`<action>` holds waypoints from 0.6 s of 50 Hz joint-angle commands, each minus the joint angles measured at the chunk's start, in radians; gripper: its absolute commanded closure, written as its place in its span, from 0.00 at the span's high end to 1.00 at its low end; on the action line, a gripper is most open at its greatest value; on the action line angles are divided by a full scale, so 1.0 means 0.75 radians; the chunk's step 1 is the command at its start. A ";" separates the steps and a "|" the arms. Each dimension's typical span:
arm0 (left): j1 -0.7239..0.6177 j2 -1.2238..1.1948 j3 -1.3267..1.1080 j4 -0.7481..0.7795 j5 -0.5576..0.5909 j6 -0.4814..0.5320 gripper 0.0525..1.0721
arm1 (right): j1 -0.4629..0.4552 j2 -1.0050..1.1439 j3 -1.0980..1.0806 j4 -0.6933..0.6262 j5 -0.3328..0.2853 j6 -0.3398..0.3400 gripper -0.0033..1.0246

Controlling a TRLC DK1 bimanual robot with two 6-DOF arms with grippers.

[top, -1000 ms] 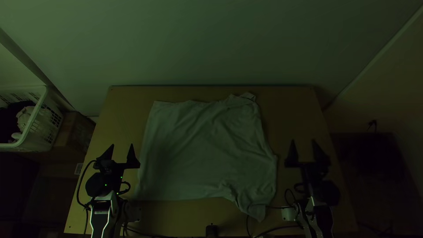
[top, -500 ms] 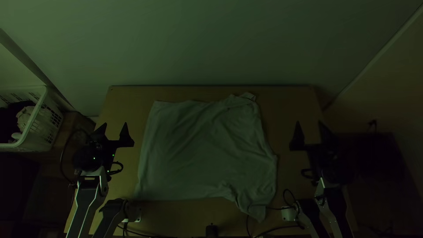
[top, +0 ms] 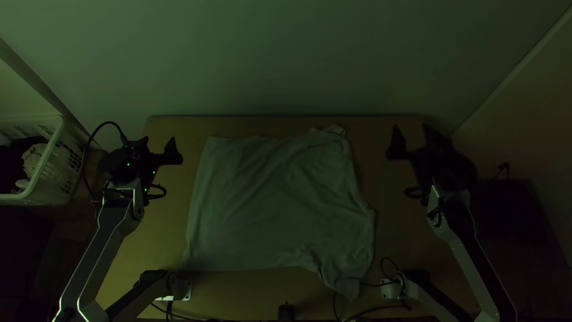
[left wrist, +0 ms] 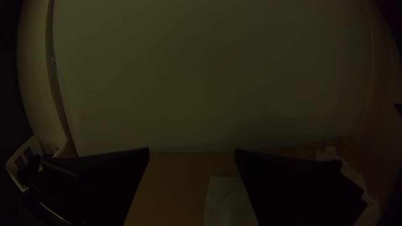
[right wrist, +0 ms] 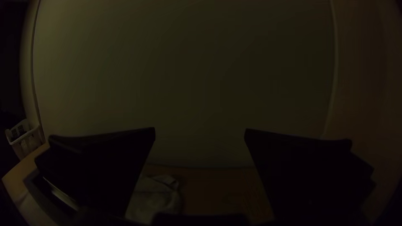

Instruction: Fold the t-shirt

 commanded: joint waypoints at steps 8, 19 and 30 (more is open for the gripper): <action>-0.009 0.300 0.282 -0.093 0.008 -0.008 0.96 | 0.089 0.283 0.240 -0.089 0.013 0.051 0.96; -0.009 0.515 0.434 -0.089 0.010 -0.012 0.96 | 0.112 0.562 0.496 -0.307 0.013 0.182 0.95; -0.009 0.750 0.667 -0.242 0.012 -0.032 0.96 | 0.114 0.801 0.711 -0.430 0.013 0.272 0.95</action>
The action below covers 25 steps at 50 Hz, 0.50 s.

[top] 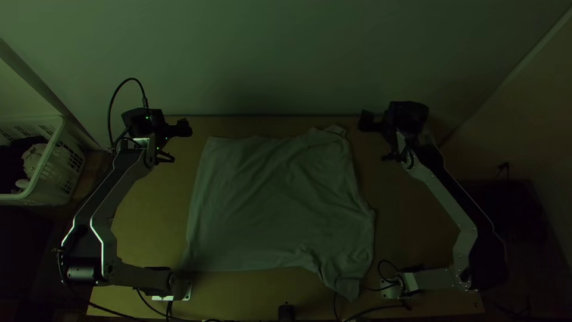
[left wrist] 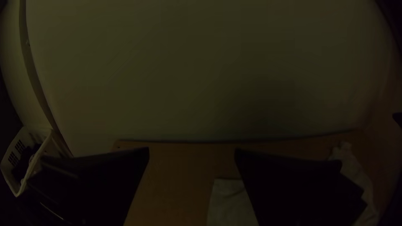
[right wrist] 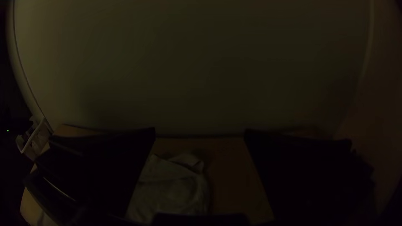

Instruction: Fold the t-shirt

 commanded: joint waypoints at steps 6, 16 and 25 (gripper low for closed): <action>-0.009 0.242 0.269 -0.162 0.042 -0.034 0.96 | 0.004 0.236 0.251 -0.170 0.008 0.136 0.95; -0.027 0.467 0.531 -0.320 0.045 -0.049 0.95 | -0.010 0.416 0.437 -0.316 -0.068 0.167 0.95; -0.027 0.676 0.752 -0.447 0.049 -0.057 0.94 | -0.029 0.594 0.662 -0.498 -0.094 0.169 0.95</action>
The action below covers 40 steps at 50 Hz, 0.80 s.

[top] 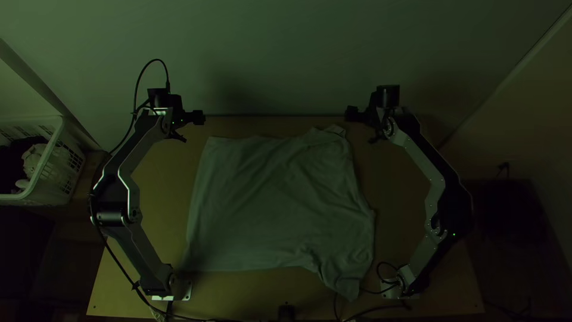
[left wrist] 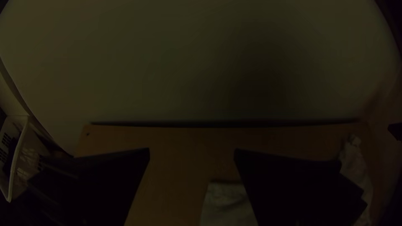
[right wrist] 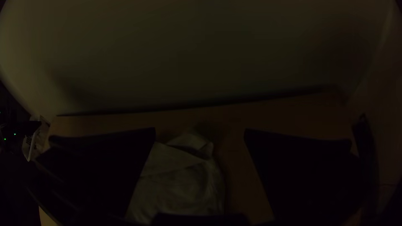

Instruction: Fold the t-shirt

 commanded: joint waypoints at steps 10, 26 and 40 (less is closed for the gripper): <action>-0.003 0.246 0.243 -0.160 0.013 -0.017 0.91 | -0.053 0.260 0.356 -0.290 -0.103 0.085 0.90; -0.026 0.373 0.296 -0.211 -0.001 -0.005 0.85 | -0.058 0.514 0.739 -0.695 -0.166 0.091 0.90; -0.034 0.395 0.270 -0.256 -0.012 0.012 0.85 | -0.045 0.528 0.739 -0.770 -0.179 0.101 0.90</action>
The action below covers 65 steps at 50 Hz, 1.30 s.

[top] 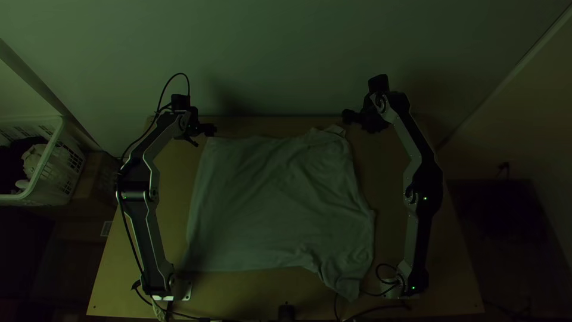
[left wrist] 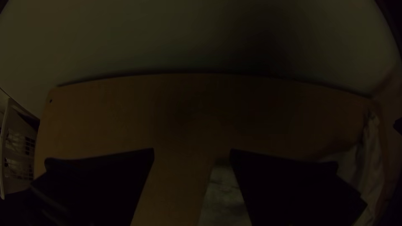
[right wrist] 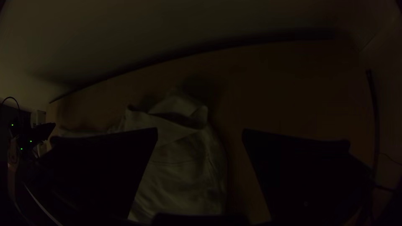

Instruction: Fold the t-shirt

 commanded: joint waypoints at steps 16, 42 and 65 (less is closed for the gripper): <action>-0.022 0.021 -0.036 -0.077 -0.012 0.015 0.85 | 0.014 0.046 0.028 -0.082 -0.011 0.031 0.90; -0.061 0.017 -0.087 -0.077 0.003 0.038 0.34 | 0.051 0.130 0.048 -0.093 -0.011 0.054 0.83; -0.047 -0.062 -0.108 -0.028 0.007 -0.050 0.02 | 0.025 0.224 0.036 -0.115 0.016 0.050 0.71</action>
